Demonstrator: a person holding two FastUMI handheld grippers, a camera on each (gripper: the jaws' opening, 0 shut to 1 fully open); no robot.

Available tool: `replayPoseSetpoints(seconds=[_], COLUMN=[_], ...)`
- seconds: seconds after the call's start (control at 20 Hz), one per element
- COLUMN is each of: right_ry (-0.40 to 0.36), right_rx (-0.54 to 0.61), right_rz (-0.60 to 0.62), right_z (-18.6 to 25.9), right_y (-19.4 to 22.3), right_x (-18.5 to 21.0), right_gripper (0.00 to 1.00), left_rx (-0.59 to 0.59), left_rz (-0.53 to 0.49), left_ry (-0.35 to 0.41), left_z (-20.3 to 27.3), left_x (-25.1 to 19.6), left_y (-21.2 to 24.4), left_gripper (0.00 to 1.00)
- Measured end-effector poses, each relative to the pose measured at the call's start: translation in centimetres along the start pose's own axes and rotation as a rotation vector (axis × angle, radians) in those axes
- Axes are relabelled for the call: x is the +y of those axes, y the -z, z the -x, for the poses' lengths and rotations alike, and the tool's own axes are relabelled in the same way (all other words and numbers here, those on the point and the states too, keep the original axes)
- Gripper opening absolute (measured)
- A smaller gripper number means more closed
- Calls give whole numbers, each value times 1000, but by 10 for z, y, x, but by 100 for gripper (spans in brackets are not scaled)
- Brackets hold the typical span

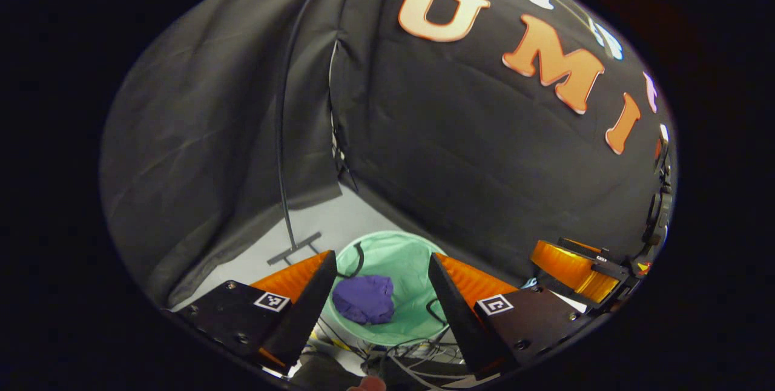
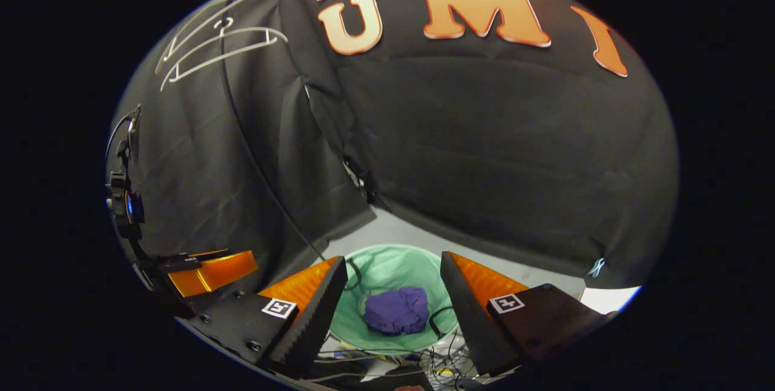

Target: Grasp the clothes on the hanger with both hands and then place them into the laundry hamper below.

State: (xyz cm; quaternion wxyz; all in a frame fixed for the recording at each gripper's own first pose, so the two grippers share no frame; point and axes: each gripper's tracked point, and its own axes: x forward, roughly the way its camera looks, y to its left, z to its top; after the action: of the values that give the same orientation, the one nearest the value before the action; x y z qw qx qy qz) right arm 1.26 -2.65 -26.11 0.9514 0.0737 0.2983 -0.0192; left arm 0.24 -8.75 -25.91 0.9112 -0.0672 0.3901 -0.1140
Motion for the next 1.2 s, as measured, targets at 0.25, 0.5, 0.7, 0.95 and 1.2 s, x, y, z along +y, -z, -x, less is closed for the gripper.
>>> replayPoseSetpoints(seconds=[0.25,0.5,0.7,0.95,1.2], right_ry=[14,57,67,73,70], right_rx=[-265,-520,-651,-738,-792], right_rz=[28,101,94,96,90], right_z=[56,140,191,229,243], right_y=[-108,-201,-235,-257,-264], right_x=[-2,-6,-15,-12,-17], right_gripper=[100,99,100,100,100], left_rx=[-272,-588,-761,-903,-959], left_rz=[-47,-81,-68,-80,-95], left_ry=[-35,-73,-74,-83,-120], left_z=[68,147,198,242,262], left_x=[6,11,8,7,14], left_y=[-97,-187,-225,-258,-263], left_gripper=[97,95,91,91,90])
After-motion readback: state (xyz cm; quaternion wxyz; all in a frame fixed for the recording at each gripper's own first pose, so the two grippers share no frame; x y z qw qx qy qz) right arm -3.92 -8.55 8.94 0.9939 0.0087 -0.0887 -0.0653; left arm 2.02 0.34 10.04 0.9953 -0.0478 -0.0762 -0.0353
